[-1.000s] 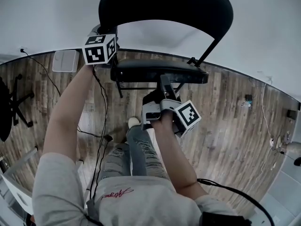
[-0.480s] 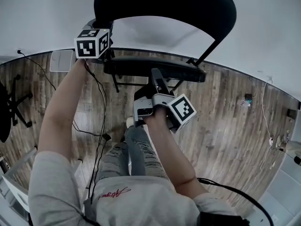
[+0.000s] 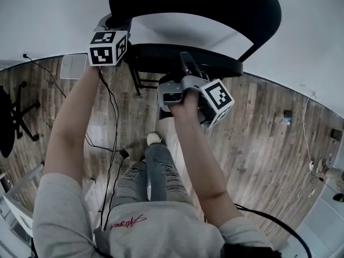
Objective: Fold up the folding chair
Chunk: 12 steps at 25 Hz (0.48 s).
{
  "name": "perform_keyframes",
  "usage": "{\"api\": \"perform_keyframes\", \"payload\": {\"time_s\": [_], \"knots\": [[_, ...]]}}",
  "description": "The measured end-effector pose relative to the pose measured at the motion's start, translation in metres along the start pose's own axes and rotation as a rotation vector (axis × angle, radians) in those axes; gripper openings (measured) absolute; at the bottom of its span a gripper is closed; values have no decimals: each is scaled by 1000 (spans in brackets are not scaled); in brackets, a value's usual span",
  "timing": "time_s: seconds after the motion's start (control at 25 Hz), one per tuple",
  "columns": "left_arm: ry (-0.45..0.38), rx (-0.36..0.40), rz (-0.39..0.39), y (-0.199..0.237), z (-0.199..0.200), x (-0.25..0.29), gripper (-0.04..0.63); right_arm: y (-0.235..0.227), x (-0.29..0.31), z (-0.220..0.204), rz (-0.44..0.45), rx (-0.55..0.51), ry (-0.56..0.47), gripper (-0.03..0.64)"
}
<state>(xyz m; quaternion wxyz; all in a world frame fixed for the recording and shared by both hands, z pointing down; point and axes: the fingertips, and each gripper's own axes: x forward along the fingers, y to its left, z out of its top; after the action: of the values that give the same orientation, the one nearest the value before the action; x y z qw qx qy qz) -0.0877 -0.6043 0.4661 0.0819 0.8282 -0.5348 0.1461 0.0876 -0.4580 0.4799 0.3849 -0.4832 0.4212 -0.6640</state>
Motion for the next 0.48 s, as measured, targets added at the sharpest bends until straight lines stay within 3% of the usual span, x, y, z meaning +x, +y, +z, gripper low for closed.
{"api": "perform_keyframes", "payload": {"time_s": [0.16, 0.36, 0.48], "knots": [[-58, -6, 14, -3, 6, -18, 96, 6, 0, 1, 17, -28, -2, 78], [-124, -36, 107, 11, 9, -19, 210, 13, 26, 10, 11, -88, 9, 75], [-140, -33, 126, 15, 8, -15, 215, 18, 54, 22, -3, -148, 9, 74]]}}
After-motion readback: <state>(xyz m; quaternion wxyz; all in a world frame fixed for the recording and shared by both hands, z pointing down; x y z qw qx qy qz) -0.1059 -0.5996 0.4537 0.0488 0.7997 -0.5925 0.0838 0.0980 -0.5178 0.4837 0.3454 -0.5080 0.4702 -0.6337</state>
